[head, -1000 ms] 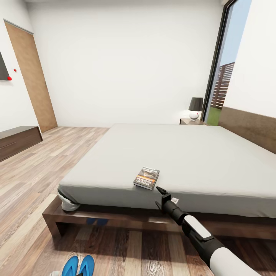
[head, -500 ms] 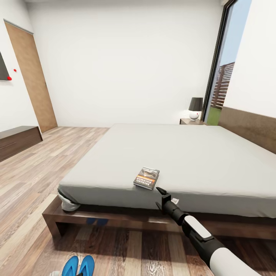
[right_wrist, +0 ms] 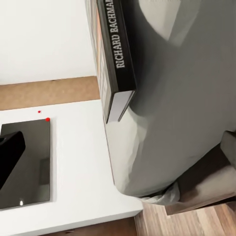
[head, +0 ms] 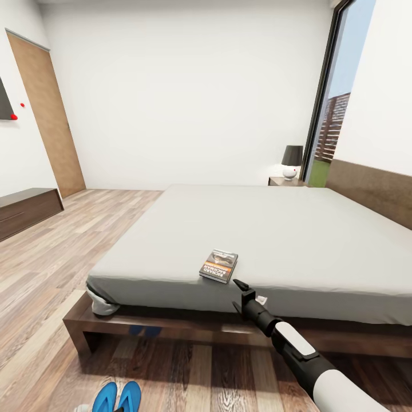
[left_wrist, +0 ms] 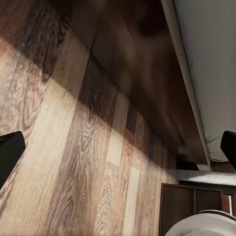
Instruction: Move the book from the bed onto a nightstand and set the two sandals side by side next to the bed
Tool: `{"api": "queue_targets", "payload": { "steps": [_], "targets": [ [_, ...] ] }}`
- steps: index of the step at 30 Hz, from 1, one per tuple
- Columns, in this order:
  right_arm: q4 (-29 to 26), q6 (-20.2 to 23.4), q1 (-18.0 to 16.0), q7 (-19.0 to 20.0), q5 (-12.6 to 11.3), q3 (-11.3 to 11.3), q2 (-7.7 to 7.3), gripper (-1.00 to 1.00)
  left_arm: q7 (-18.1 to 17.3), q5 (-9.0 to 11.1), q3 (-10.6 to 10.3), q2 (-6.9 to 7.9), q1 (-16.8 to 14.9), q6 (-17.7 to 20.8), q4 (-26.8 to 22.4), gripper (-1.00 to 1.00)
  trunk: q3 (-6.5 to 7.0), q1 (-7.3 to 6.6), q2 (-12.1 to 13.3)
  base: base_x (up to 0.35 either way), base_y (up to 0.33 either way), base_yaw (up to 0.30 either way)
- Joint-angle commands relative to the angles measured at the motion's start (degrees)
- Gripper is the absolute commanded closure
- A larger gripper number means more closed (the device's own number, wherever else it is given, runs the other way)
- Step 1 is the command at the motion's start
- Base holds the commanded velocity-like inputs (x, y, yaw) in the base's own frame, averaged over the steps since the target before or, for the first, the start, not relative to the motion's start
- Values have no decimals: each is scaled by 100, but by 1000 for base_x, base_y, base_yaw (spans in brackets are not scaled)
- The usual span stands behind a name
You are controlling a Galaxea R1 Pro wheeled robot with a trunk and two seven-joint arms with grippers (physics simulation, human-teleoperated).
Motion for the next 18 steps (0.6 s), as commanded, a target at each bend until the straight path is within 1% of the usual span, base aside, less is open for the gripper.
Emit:
{"api": "queue_targets", "payload": {
  "steps": [1, 9, 18],
  "targets": [
    [4, -2, -5, 20, -47, 33, -7, -100, -19, -10, 30, 1, -2, 63, 0, -100, -6, -1, -2, 29, 0, 0],
    [4, -4, -4, 15, -47, 30, -7, -100, -18, -8, 30, 1, -2, 72, 0, -100, -6, -1, -2, 62, 5, 0],
    [4, -4, -4, 14, -42, 1, -7, -100, -23, -5, 29, -1, -2, 70, 0, -100, -6, -1, -2, 88, 44, 0]
  ]
}}
